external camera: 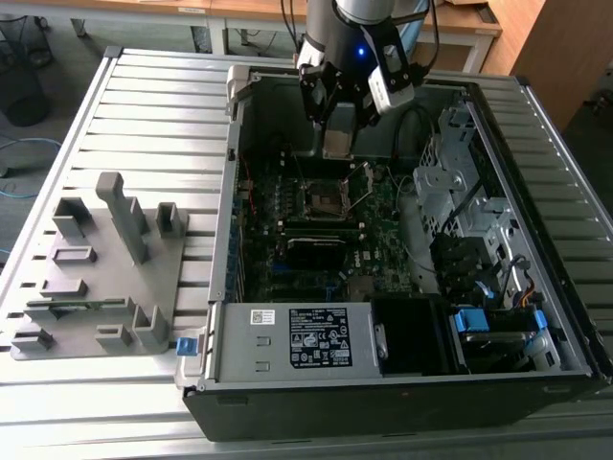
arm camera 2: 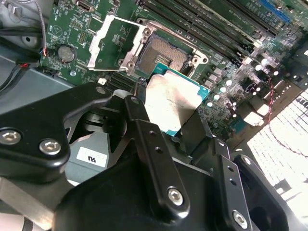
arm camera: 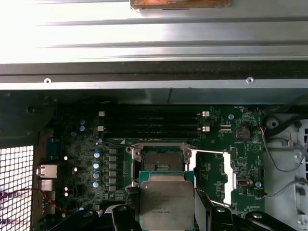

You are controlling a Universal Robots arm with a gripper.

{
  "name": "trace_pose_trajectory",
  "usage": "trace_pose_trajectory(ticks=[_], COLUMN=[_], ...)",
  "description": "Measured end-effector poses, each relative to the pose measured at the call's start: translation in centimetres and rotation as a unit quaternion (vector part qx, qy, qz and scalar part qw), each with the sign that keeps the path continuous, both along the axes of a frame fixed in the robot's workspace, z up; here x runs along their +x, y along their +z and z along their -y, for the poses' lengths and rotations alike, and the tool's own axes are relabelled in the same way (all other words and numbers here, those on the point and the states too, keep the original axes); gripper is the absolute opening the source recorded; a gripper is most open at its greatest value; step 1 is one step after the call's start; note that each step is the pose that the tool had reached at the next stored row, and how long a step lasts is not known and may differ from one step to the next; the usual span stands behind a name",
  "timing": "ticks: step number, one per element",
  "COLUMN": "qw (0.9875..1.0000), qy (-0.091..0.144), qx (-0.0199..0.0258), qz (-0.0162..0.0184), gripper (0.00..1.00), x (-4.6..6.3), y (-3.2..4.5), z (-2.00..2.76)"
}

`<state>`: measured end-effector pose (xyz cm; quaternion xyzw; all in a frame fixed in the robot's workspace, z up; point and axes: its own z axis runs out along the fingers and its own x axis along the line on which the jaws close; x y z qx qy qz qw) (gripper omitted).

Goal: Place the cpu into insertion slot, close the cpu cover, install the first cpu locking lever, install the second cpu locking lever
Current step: 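Place the cpu into insertion slot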

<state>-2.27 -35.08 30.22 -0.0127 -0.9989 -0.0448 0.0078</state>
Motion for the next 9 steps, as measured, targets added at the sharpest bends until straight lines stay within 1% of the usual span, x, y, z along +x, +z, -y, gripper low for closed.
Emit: trace_pose_trajectory(ticks=[2, 6, 9], qw=[1.0000, 1.0000, 1.0000], qy=[0.000, 0.000, 0.001], qx=[-0.0001, 0.0000, 0.0000], qz=[0.0003, 0.0039, 0.0044], gripper=[0.54, 0.54, 0.54], x=[-0.01, -0.04, -0.07], y=[-0.22, -0.72, -0.99], z=[0.00, 0.00, 0.00])
